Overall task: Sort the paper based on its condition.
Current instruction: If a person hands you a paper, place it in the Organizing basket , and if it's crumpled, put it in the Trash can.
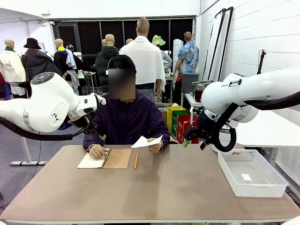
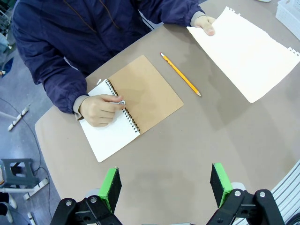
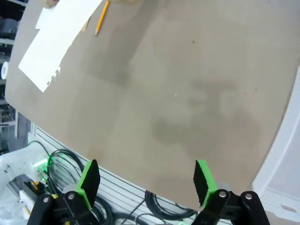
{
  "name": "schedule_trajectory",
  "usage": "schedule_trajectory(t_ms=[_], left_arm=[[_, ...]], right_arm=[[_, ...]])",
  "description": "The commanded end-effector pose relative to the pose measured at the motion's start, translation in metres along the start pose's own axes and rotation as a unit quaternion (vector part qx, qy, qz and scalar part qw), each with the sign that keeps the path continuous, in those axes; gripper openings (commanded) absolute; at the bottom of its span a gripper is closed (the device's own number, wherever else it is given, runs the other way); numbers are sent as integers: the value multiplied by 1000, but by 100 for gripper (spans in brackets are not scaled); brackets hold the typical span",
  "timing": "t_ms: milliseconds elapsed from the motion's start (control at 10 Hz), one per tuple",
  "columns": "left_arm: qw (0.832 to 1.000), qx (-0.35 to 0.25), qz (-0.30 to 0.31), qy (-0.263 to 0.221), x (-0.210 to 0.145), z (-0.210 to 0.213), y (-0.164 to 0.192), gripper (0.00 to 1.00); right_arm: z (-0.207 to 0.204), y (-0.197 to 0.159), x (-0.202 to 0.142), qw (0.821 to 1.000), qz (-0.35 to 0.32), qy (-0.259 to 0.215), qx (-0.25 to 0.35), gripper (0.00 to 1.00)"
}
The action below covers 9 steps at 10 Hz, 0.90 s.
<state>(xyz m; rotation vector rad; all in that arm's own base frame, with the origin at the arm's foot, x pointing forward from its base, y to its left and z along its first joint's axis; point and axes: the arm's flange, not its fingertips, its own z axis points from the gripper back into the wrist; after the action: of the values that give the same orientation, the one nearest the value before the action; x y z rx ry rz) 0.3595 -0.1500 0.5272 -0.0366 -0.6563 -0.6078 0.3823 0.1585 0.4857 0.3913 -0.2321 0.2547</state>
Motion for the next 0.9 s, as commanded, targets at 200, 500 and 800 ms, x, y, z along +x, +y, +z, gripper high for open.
schedule_trajectory(t_ms=[200, 500, 800], left_arm=[[1000, -3, 2, 2, 0, -1, 1, 100], [1000, -3, 2, 2, 0, -1, 1, 100], [1000, -3, 2, 2, 0, -1, 1, 100]], right_arm=[[-13, 0, 27, 991, -112, 31, 69, 100], [-20, -4, 50, 966, -212, 50, 139, 100], [-40, -16, 70, 917, -315, 92, 225, 100]])
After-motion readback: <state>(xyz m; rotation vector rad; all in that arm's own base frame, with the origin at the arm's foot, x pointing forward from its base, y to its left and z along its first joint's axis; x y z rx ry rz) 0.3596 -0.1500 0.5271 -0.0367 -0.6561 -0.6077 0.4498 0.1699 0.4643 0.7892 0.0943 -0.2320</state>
